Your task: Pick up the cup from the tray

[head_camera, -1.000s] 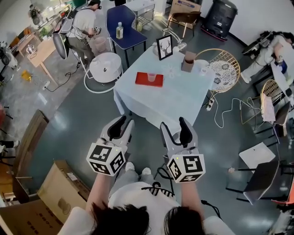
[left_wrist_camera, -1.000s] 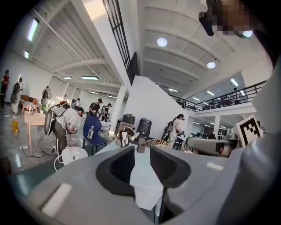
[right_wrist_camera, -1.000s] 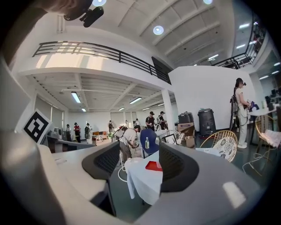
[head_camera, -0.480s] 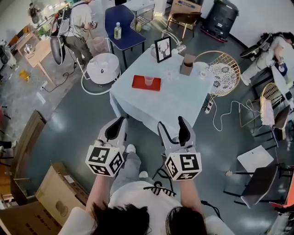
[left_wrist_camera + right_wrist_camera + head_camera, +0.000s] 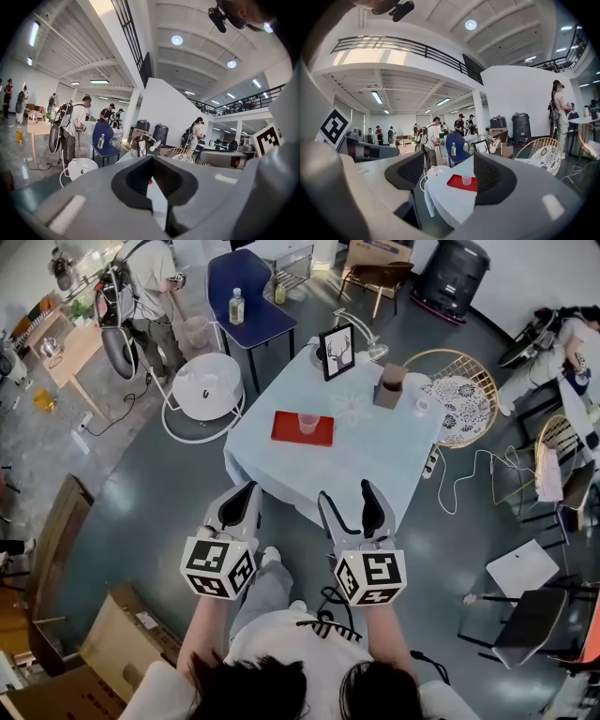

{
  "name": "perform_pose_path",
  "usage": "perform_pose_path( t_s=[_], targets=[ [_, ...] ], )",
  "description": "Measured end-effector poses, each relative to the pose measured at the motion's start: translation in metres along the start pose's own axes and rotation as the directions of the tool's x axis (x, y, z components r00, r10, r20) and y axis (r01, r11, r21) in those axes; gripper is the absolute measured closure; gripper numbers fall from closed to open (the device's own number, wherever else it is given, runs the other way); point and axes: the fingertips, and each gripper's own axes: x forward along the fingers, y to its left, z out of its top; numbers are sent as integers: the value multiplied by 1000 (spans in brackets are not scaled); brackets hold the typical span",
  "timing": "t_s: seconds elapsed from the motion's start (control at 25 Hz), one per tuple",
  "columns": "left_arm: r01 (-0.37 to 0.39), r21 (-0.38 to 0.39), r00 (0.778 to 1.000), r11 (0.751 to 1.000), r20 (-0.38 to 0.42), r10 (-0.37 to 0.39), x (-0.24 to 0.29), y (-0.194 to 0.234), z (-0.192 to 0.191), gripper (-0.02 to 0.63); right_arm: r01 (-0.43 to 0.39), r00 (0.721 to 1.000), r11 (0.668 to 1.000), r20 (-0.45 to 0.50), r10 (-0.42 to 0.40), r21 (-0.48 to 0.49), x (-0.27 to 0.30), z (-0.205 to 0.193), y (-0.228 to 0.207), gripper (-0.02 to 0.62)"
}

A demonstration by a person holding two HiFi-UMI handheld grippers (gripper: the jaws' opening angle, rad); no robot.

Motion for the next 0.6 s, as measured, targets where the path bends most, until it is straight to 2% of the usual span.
perform_pose_path(
  t_s=[0.16,0.32,0.6],
  targets=[
    [21,2,1000,1000,-18,-21,21,16,5,606,11,1000,1000,-20,-12,-10,28,-1,-1,249],
    [12,4,999,1000,-44,-12,38,38,6,606,10,1000,1000,-19,-10,10,53,-5,-1,242],
    [91,-23,989,996,-117,-93,70,61,-3,606,53,995,999,-84,-52,-1,95,-18,-1,225]
  ],
)
